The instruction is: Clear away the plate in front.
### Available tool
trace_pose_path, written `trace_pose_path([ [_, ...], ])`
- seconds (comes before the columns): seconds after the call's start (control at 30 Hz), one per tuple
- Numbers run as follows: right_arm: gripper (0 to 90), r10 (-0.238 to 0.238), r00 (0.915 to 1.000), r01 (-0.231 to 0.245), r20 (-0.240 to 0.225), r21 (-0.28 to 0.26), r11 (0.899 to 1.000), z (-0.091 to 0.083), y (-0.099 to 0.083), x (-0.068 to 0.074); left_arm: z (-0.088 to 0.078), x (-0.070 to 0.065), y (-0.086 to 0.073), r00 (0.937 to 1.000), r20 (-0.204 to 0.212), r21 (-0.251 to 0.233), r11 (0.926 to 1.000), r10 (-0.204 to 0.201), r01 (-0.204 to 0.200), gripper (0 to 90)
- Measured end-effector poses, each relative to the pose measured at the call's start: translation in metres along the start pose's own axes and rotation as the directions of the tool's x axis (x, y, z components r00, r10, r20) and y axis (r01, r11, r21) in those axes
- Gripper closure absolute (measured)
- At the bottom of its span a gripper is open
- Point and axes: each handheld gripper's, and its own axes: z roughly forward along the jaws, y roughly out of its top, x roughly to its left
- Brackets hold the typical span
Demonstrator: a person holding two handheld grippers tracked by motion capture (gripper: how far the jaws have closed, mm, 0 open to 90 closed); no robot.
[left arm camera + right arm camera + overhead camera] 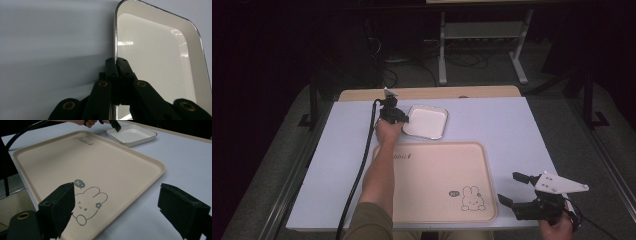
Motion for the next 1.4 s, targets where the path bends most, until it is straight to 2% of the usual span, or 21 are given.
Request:
trace_pose_path([
  [0.3, 13.3, 0.005, 1.0000, -0.005, 0.001, 0.001, 1.000, 0.000, 0.000, 0.000, 0.000, 0.000, 0.000, 1.0000, -0.003, -0.004, 1.0000, 0.000, 0.000, 88.9],
  [0.5, 13.3, 0.000, 1.0000, 0.000, -0.006, 0.004, 1.000, 0.001, 0.000, 0.000, -0.001, 0.001, -0.002, 0.9998, 0.010, -0.007, 0.9998, -0.016, 0.017, 88.8],
  [0.7, 13.3, 0.003, 1.0000, -0.003, -0.005, 0.004, 1.000, 0.001, 0.000, -0.001, -0.003, -0.002, -0.002, 0.9996, 0.017, -0.036, 0.9991, -0.020, 0.021, 88.8],
  [0.77, 13.3, 0.002, 1.0000, -0.002, -0.005, 0.005, 1.000, 0.001, 0.000, 0.000, -0.007, -0.004, -0.002, 0.9998, 0.008, -0.060, 0.9980, -0.016, 0.016, 88.8],
  [0.93, 13.3, 0.011, 0.9999, -0.011, -0.002, 0.001, 1.000, -0.001, 0.000, -0.001, -0.018, 0.000, -0.002, 0.9982, 0.044, -0.098, 0.9941, -0.042, 0.046, 88.8],
  [1.03, 13.3, 0.011, 0.9999, -0.011, -0.002, -0.001, 1.000, -0.001, -0.001, -0.001, -0.026, 0.003, -0.003, 0.9973, 0.061, -0.117, 0.9919, -0.041, 0.048, 88.8],
  [1.13, 13.3, 0.011, 0.9999, -0.011, -0.004, 0.003, 1.000, 0.000, 0.000, 0.000, -0.037, 0.003, -0.005, 0.9972, 0.070, -0.149, 0.9882, -0.026, 0.036, 88.8],
  [1.4, 13.3, 0.010, 1.0000, -0.010, 0.000, 0.005, 1.000, 0.000, 0.000, 0.001, -0.061, 0.006, -0.011, 0.9952, 0.097, -0.180, 0.9834, -0.006, 0.024, 88.8],
])
